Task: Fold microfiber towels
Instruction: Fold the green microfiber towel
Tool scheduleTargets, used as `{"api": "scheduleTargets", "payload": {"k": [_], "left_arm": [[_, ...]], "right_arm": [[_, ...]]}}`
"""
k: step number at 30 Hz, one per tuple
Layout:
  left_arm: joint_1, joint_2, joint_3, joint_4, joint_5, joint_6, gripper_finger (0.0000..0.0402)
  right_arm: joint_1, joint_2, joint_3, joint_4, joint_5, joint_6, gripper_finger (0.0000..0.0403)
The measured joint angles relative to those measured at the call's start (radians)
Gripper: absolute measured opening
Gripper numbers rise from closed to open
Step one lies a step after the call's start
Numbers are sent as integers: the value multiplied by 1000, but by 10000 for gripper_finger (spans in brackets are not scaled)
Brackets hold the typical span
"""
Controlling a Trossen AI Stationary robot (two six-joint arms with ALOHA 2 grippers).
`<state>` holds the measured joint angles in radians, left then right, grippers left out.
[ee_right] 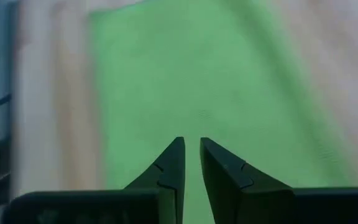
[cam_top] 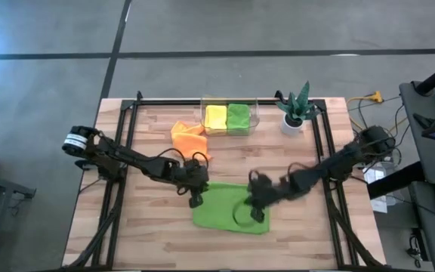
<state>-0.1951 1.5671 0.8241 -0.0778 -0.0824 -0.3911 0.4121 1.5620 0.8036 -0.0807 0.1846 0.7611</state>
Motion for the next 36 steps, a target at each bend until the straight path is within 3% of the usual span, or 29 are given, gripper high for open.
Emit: {"api": "scheduleTargets", "payload": {"k": [7, 14, 21, 26, 36], "left_arm": [[35, 39, 0, 21, 24, 211, 63], [106, 100, -2, 62, 118, 224, 63], [102, 122, -6, 70, 164, 215, 63], [79, 122, -23, 60, 207, 120, 63], [-69, 122, -2, 68, 237, -119, 63]], "right_arm": [[202, 73, 5, 33, 111, 276, 47], [294, 154, 51, 30, 123, 459, 47], [310, 208, 110, -236, 96, 579, 47], [296, 207, 107, -356, 104, 552, 47], [164, 204, 68, -370, 125, 283, 47]]}}
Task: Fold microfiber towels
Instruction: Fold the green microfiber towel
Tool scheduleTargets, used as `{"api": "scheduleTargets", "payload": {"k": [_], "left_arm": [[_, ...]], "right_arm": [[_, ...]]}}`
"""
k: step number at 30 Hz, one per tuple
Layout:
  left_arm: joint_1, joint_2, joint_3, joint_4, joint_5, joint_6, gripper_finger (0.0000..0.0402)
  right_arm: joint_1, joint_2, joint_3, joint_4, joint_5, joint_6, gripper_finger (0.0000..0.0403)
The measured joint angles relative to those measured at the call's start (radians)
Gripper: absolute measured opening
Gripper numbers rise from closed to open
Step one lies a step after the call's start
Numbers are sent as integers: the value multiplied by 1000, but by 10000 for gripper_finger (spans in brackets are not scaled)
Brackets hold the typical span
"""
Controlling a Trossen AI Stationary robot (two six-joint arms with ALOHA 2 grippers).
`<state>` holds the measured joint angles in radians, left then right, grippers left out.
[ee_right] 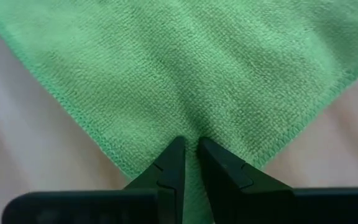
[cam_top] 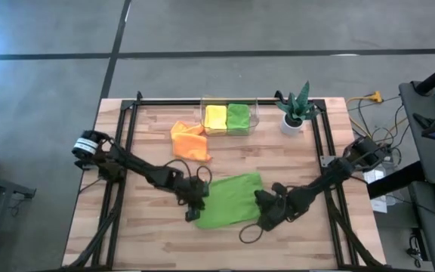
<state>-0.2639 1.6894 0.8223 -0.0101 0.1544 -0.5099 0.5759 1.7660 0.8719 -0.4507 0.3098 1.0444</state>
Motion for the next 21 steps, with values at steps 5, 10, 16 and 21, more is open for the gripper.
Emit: {"api": "scheduleTargets", "payload": {"k": [5, 10, 16, 21], "left_arm": [[-89, 0, 2, 10, -77, -110, 63], [-145, 9, 2, 45, -113, -218, 63], [-168, 9, 6, 160, -131, -270, 63], [-156, -60, 22, 150, -190, -229, 63]], "right_arm": [[-102, 3, -4, 13, 36, -178, 47], [-216, 5, -6, 46, 40, -356, 47], [-296, -53, -16, 12, 58, -399, 47], [-267, -168, -15, 43, 97, -336, 43]]}}
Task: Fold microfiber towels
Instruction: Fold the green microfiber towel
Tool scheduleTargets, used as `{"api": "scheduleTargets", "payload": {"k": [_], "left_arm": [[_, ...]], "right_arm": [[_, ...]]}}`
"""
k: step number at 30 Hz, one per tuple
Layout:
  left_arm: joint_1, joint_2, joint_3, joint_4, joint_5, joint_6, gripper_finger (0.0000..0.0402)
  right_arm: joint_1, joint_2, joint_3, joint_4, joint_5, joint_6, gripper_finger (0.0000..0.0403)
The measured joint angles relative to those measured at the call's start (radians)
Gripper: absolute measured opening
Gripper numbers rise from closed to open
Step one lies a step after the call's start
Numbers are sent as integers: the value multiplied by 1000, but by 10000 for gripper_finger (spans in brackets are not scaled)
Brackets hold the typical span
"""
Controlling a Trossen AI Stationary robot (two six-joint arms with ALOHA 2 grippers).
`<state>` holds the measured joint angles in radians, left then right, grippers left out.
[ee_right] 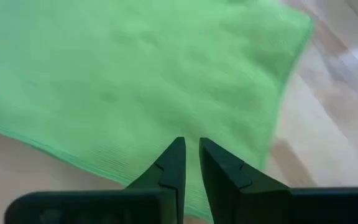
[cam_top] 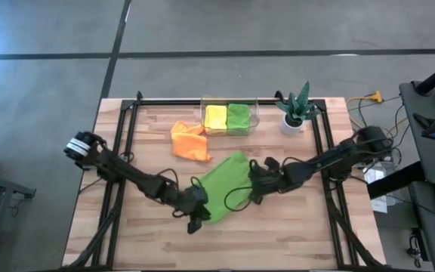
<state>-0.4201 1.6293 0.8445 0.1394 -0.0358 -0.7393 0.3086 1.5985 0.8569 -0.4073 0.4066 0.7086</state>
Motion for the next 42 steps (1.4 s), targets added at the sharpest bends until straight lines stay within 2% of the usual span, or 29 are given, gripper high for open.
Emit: {"api": "scheduleTargets", "payload": {"k": [4, 7, 9, 11, 15, 19, 22, 29, 32, 42], "left_arm": [[16, -117, 1, -130, -79, 92, 63], [21, -247, -1, -352, -228, 144, 63], [23, -336, -15, -433, -305, 212, 62], [33, -435, -51, -460, -312, 282, 55], [40, -619, -135, -469, -309, 297, 30], [40, -773, -216, -484, -306, 257, 5], [39, -857, -267, -484, -305, 216, 3], [38, -952, -331, -488, -289, 187, 5], [38, -957, -344, -489, -286, 187, 5], [38, -875, -348, -468, -283, 198, 5]], "right_arm": [[57, -28, -3, 181, 5, 27, 36], [97, 3, -2, 460, -11, -16, 33], [100, 63, 2, 569, -36, -19, 33], [90, 133, 35, 595, -52, -8, 33], [69, 279, 169, 600, -96, -31, 33], [57, 426, 360, 483, -127, -83, 33], [45, 520, 504, 356, -160, -110, 33], [44, 656, 736, 86, -335, -127, 33], [56, 673, 785, 13, -415, -123, 33], [193, 633, 820, -308, -502, -51, 33]]}}
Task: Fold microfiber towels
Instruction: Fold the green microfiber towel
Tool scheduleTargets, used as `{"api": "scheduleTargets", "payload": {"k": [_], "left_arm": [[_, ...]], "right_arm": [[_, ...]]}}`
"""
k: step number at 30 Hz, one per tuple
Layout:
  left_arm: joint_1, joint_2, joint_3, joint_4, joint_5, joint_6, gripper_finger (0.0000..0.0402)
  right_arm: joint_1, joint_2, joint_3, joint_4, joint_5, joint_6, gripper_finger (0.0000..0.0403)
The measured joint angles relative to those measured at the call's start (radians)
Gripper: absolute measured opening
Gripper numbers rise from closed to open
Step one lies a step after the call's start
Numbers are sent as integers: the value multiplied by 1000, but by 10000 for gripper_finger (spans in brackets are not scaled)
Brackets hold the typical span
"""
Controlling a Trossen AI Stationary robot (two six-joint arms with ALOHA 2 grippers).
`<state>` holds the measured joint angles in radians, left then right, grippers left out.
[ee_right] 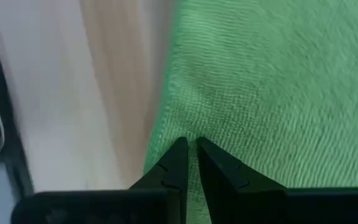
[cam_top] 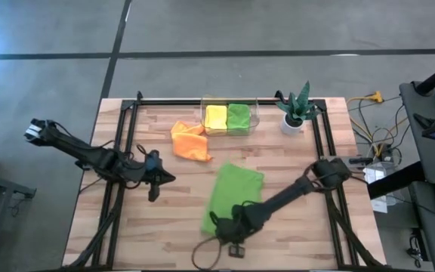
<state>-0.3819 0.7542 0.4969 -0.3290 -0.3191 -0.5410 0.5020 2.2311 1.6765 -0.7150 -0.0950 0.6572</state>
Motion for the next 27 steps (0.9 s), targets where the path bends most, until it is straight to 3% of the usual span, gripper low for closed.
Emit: {"api": "scheduleTargets", "payload": {"k": [4, 10, 13, 16, 19, 22, 24, 27], "left_arm": [[1, 54, 0, 59, 1, 22, 5], [1, 142, 0, 229, 1, 31, 5], [1, 186, 0, 337, 1, 30, 5], [1, 235, 9, 444, 1, 25, 5], [5, 286, 19, 538, 15, -33, 5], [51, 349, 25, 579, 88, -239, 5], [92, 399, 24, 604, 183, -323, 5], [154, 481, 23, 673, 332, -392, 5]], "right_arm": [[67, -24, -13, -99, -5, 76, 33], [128, -151, -18, -203, 116, 207, 33], [152, -260, -25, -264, 239, 319, 33], [206, -403, -77, -305, 473, 509, 33], [281, -551, -205, -349, 728, 808, 33], [347, -676, -398, -355, 896, 1179, 33], [369, -748, -526, -339, 926, 1359, 34], [329, -849, -705, -157, 893, 1381, 41]]}}
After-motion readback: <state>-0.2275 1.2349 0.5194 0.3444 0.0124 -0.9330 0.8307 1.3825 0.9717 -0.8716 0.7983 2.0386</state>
